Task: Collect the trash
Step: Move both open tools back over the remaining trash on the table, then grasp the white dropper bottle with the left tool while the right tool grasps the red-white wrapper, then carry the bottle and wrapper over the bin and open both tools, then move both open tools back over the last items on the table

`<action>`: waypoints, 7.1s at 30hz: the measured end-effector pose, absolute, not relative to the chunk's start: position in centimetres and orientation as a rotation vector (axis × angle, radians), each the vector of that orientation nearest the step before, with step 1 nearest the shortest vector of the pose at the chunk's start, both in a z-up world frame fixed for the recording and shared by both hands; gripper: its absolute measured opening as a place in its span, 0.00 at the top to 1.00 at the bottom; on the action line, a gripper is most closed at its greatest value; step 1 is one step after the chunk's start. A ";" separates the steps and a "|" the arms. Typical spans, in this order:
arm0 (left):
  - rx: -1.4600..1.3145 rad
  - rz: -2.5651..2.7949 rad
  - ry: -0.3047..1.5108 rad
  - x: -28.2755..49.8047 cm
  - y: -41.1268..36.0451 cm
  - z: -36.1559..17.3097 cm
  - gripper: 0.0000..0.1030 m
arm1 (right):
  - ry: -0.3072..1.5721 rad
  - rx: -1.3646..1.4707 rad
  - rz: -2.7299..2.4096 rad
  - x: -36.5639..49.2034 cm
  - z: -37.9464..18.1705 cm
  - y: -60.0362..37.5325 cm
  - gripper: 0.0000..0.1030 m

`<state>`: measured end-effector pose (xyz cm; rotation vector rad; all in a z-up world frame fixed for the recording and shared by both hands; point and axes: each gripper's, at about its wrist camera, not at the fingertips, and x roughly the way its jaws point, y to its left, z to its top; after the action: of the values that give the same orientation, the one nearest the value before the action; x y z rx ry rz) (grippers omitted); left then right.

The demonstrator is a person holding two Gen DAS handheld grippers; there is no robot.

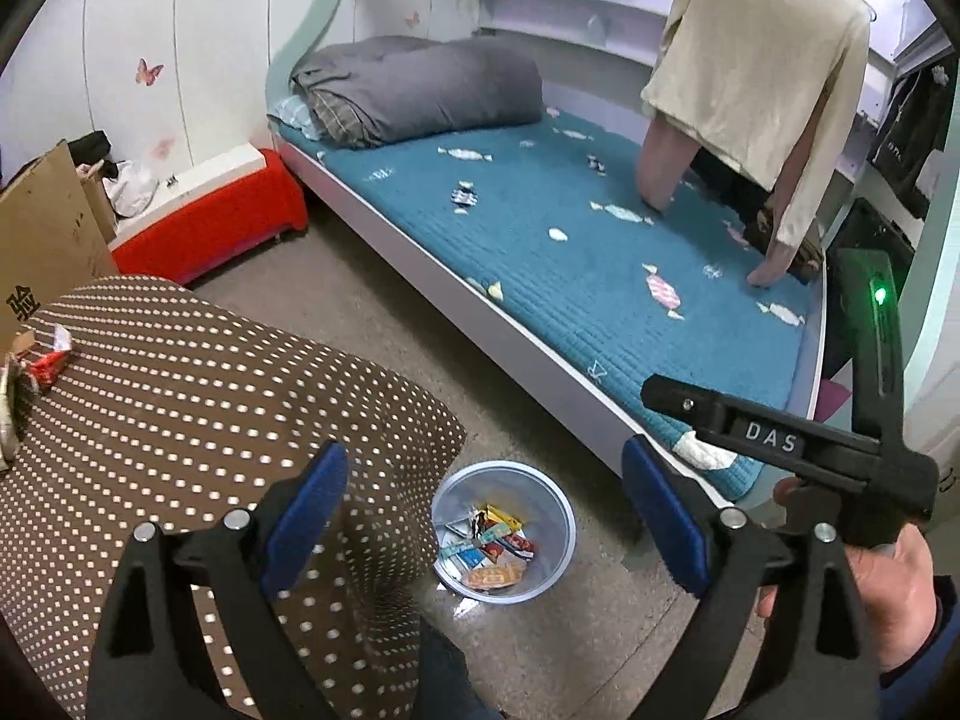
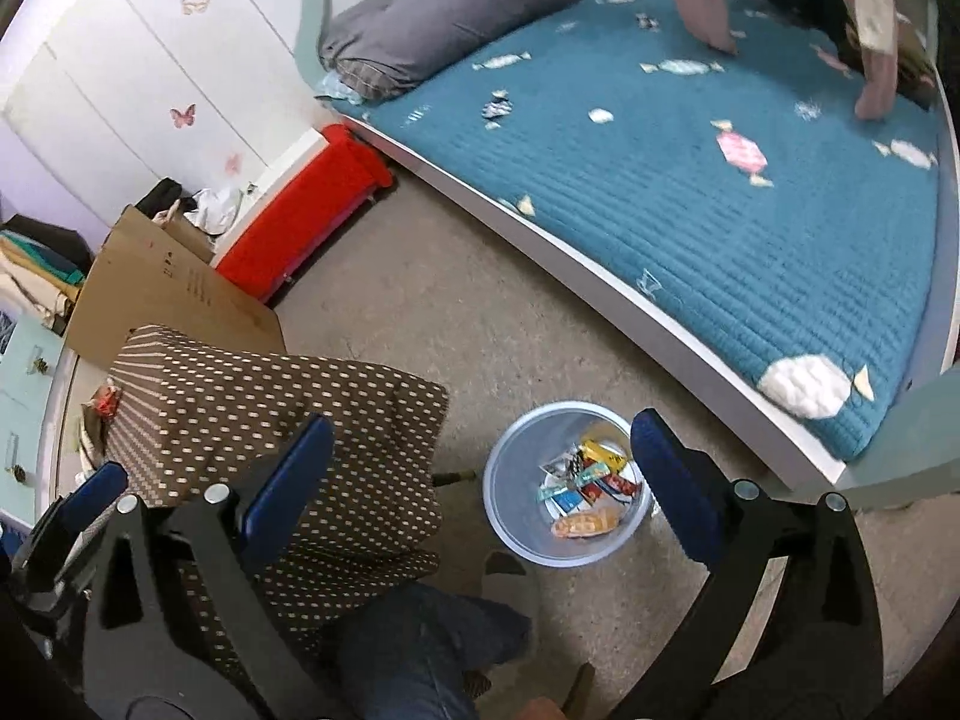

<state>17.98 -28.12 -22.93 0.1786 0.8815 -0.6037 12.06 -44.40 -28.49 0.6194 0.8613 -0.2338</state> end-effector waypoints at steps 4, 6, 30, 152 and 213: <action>0.155 -0.597 0.843 17.5 -26.4 -21.4 0.12 | 0.826 0.584 -0.206 12.4 -26.1 -43.0 0.06; 0.147 -0.589 0.825 17.3 -25.5 -20.8 0.12 | 0.814 0.563 -0.189 12.7 -25.1 -42.1 0.06; -0.027 -0.243 0.666 19.9 -4.1 -16.3 0.12 | 0.774 0.287 0.127 21.0 -17.2 -22.5 0.06; 0.052 -0.723 0.811 19.5 -23.5 -20.2 0.51 | 0.714 0.478 -0.066 13.1 -22.5 -41.7 0.72; 0.039 -0.489 0.648 18.4 -16.7 -14.9 0.09 | 0.709 0.481 -0.029 16.2 -18.1 -33.8 0.06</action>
<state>18.44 -16.70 -14.92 0.0388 0.6478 -0.4889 16.18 -33.78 -18.11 0.4814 0.7094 -0.0292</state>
